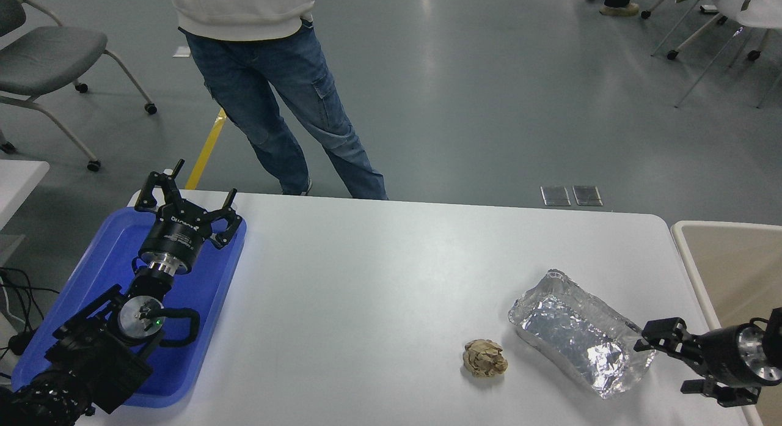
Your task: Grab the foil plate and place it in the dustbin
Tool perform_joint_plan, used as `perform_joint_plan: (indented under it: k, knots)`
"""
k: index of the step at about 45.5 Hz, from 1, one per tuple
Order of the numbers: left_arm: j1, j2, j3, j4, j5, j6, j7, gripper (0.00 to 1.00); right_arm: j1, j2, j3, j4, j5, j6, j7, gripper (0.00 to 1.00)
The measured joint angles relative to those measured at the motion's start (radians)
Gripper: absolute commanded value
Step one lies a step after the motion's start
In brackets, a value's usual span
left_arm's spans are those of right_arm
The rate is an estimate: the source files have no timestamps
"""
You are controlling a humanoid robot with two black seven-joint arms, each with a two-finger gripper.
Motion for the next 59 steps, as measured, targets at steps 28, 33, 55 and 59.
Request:
perform_joint_plan:
  k: [28,33,55,59]
  knots:
    - [0.0,0.0,0.0,0.0,0.0,0.0,0.0,1.0,-0.096,0.104,0.037,-0.073,-0.007,-0.099,0.011,0.16]
    - [0.0,0.0,0.0,0.0,0.0,0.0,0.0,1.0,-0.106,0.117,0.037,-0.083,-0.018,-0.112,0.012,0.0]
    - [0.0,0.0,0.0,0.0,0.0,0.0,0.0,1.0,-0.126,0.135,0.032,-0.098,-0.085,-0.169,0.015,0.0]
    - [0.0,0.0,0.0,0.0,0.0,0.0,0.0,1.0,-0.129,0.138,0.031,-0.104,-0.088,-0.175,0.015,0.0]
